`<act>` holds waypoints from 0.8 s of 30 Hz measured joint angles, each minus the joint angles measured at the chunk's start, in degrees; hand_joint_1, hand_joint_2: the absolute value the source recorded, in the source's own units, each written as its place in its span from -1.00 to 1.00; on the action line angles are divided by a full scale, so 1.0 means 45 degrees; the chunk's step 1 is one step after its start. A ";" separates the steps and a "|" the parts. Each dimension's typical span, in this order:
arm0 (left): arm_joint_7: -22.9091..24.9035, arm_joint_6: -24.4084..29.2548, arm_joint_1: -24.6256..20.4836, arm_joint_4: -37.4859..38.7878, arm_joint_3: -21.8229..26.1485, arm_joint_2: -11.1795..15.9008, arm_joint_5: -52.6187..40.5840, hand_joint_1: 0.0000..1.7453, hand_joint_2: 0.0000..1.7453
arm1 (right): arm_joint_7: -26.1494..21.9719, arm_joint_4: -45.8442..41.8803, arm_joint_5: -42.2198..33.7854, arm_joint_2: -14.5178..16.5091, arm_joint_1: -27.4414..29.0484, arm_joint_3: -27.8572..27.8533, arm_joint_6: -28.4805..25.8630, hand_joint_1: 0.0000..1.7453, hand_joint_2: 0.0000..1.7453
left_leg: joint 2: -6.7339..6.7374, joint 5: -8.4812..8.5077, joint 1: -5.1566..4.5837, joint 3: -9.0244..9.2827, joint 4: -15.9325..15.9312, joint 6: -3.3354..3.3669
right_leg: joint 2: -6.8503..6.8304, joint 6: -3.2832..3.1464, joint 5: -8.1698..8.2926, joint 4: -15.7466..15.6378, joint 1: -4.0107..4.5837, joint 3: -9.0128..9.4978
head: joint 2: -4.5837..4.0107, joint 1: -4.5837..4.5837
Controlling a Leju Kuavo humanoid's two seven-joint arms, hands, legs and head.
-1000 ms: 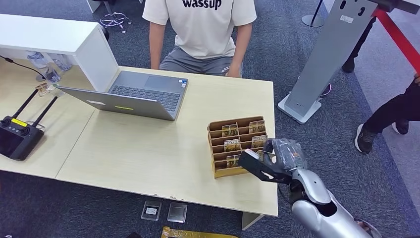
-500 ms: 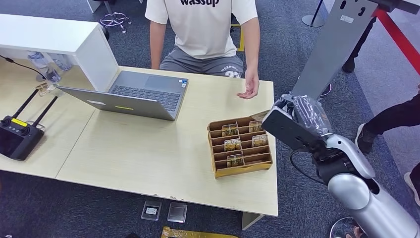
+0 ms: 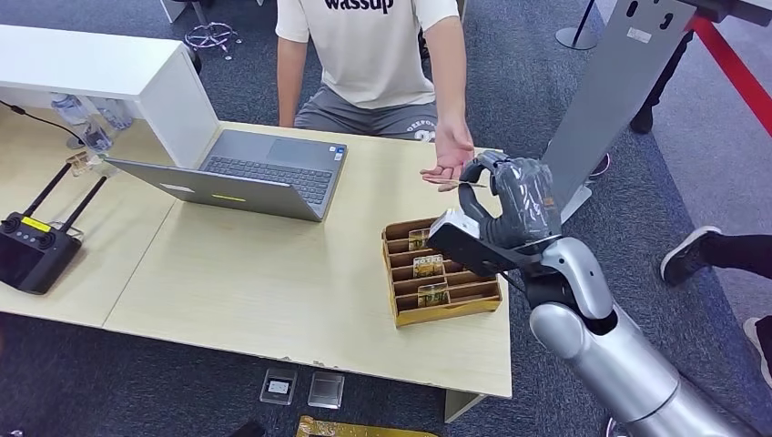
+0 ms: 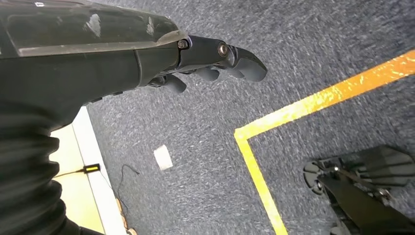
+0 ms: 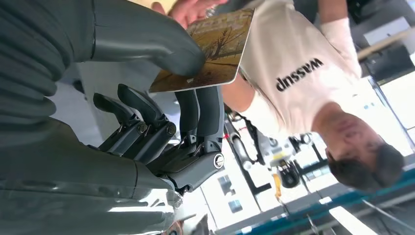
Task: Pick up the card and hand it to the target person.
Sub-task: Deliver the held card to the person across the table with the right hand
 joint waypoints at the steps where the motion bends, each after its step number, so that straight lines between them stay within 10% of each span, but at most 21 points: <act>1: 0.0005 -0.0021 -0.0044 -0.0001 0.0000 -0.0030 -0.0016 -1.00 1.00 | -0.0426 0.0525 0.0212 0.0282 -0.0068 0.0049 -0.0521 1.00 1.00 | 0.0000 0.0000 0.0000 0.0000 0.0000 0.0000 | -0.0001 0.0000 0.0000 0.0000 0.0000 -0.0001 | 0.0000 -0.0001; 17: -0.0141 -0.0611 -0.0291 -0.0002 -0.0016 -0.0209 -0.0149 -1.00 1.00 | -0.2418 0.5918 0.0547 0.2773 -0.0449 0.0034 -0.3685 1.00 1.00 | 0.0002 0.0002 0.0000 0.0010 0.0001 0.0000 | 0.0003 0.0000 0.0000 -0.0002 0.0000 -0.0002 | 0.0000 0.0005; 21: -0.0179 -0.0750 -0.0310 -0.0002 -0.0019 -0.0211 -0.0154 -1.00 1.00 | -0.2457 0.6544 0.0541 0.3006 -0.0447 0.0014 -0.3731 -0.60 1.00 | 0.0003 0.0002 0.0000 0.0014 0.0001 0.0000 | 0.0003 0.0000 0.0000 -0.0003 0.0000 -0.0003 | 0.0000 0.0000; 22: -0.0194 -0.0786 -0.0313 -0.0002 -0.0022 -0.0212 -0.0163 -1.00 1.00 | -0.2462 0.6679 0.0541 0.3056 -0.0446 0.0012 -0.3732 -0.68 1.00 | 0.0003 0.0002 0.0000 0.0014 0.0001 0.0000 | 0.0004 0.0000 0.0000 -0.0003 0.0000 -0.0003 | 0.0000 -0.0002; 24: -0.0206 -0.0851 -0.0317 -0.0002 -0.0046 -0.0215 -0.0201 -1.00 0.00 | -0.2514 0.6921 0.0473 0.3145 -0.0440 0.0003 -0.3724 -0.89 1.00 | 0.0003 0.0002 0.0000 0.0015 0.0001 -0.0001 | 0.0004 0.0000 0.0000 -0.0002 0.0000 -0.0003 | 0.0000 -0.0004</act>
